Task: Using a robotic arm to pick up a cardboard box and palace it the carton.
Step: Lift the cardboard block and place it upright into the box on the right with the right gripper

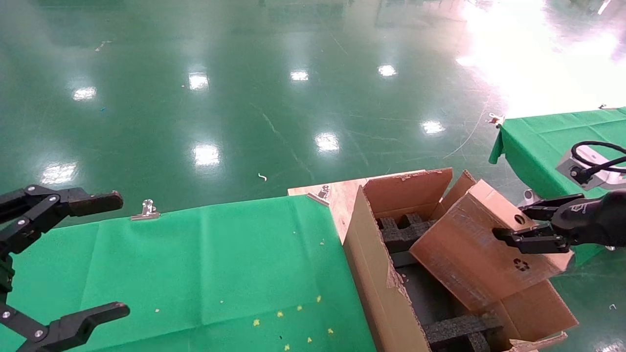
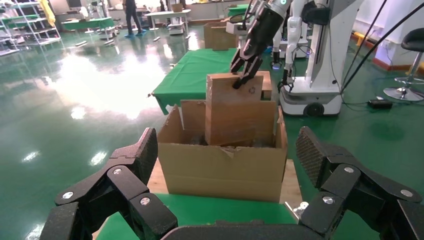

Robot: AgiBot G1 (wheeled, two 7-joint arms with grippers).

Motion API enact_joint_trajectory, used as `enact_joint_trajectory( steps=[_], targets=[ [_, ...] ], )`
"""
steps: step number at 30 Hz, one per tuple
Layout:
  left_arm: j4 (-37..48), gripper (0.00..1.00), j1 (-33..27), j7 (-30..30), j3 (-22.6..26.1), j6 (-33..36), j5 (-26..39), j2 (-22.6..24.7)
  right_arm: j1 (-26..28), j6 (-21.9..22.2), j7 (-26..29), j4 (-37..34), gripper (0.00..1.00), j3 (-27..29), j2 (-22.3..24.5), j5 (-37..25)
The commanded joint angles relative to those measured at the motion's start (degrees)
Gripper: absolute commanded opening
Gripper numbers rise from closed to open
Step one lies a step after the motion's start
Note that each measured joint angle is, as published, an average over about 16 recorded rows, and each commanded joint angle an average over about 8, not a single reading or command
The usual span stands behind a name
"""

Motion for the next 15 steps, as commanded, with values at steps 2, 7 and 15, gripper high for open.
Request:
enact_joint_trajectory(
  steps=[2,7,15],
  targets=[
    [0.0,1.00,0.0,0.0,0.0,0.0,0.0,0.0,-0.2,0.4,0.5,1.2,0.00,-0.1,0.6,0.2],
    [0.0,1.00,0.0,0.0,0.0,0.0,0.0,0.0,-0.1,0.2,0.2,0.5,0.00,0.0,0.1,0.1],
    [0.0,1.00,0.0,0.0,0.0,0.0,0.0,0.0,-1.0,1.7,1.8,-0.3,0.00,-0.6,-0.8,-0.4]
  ],
)
